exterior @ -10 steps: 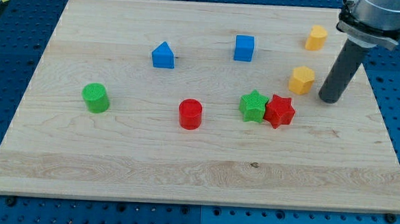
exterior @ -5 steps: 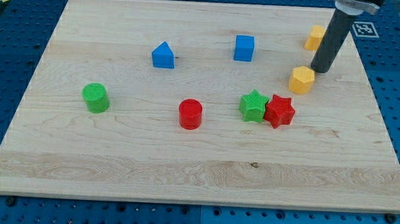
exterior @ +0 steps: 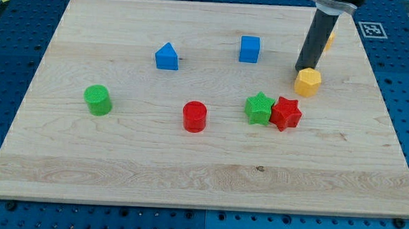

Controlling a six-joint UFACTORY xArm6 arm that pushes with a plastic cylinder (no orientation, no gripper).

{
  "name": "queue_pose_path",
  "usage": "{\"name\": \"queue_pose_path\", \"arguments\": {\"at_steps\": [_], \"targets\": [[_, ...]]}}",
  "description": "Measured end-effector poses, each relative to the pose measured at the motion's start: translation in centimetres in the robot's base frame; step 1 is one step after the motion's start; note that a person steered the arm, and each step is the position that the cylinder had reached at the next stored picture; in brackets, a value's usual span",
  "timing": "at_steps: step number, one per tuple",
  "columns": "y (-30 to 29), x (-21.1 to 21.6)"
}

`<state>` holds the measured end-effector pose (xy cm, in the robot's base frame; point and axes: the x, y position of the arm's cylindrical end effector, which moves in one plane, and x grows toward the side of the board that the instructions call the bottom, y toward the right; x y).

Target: Move the yellow hexagon above the red star

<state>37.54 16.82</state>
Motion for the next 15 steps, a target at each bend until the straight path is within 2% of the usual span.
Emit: {"name": "queue_pose_path", "arguments": {"at_steps": [3,7,10,13,15], "targets": [[1.0,0.1],[-0.8,2.4],[1.7,3.8],[1.1,4.2],[4.6,5.8]]}}
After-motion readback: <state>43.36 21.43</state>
